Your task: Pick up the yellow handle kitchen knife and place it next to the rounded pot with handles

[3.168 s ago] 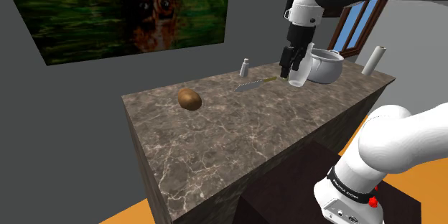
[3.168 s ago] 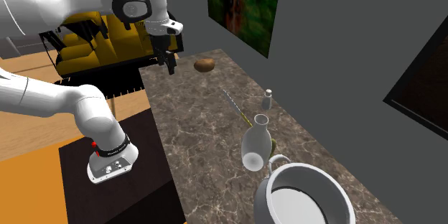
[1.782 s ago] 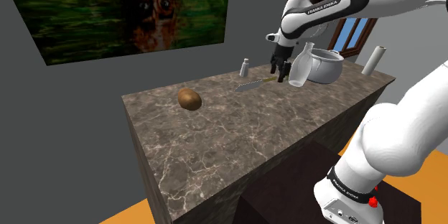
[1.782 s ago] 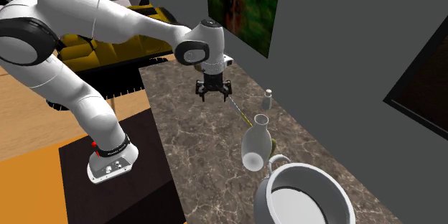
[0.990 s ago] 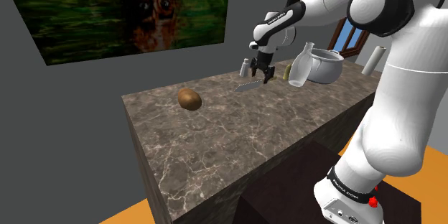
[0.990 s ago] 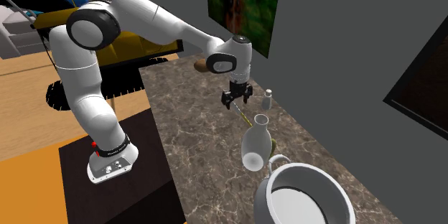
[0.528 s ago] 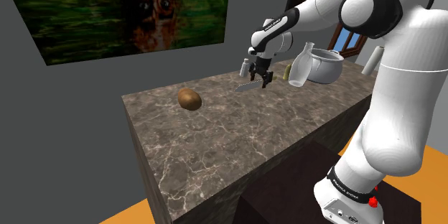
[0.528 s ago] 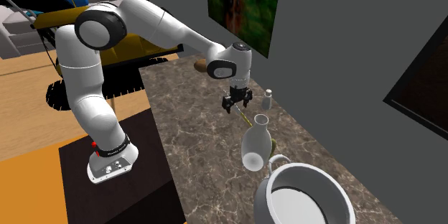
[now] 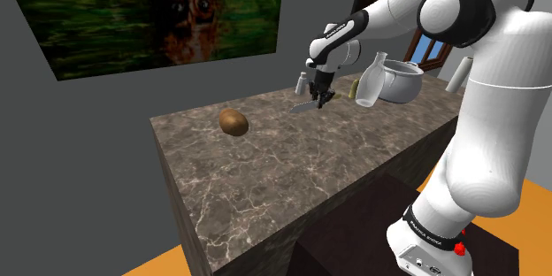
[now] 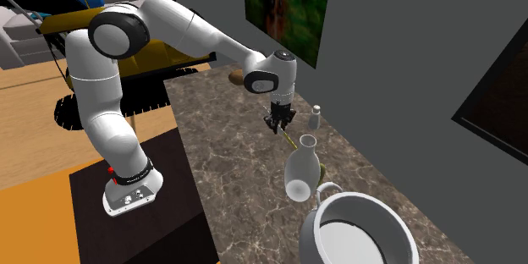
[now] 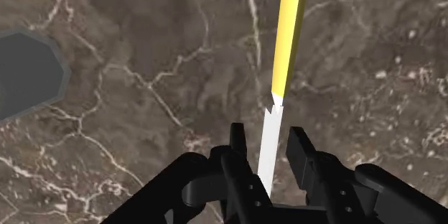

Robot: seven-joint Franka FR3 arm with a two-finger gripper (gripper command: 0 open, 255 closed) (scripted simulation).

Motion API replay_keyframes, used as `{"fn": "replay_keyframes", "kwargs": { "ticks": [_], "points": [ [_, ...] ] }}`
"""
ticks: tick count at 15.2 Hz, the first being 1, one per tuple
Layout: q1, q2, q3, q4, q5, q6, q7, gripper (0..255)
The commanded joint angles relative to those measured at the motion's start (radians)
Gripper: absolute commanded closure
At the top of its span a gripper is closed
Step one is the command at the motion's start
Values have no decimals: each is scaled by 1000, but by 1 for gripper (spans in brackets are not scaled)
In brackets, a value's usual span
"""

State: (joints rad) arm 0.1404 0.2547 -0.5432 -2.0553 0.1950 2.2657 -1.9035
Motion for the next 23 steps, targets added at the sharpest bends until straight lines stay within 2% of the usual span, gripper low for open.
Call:
{"fn": "replay_keyframes", "kwargs": {
  "ticks": [1, 8, 23],
  "points": [
    [0, 0, 0, 0, 0, 0, 0, 255],
    [0, 0, 0, 0, 0, 0, 0, 255],
    [21, -109, -23, 86, -83, -175, 58, 255]
  ]
}}
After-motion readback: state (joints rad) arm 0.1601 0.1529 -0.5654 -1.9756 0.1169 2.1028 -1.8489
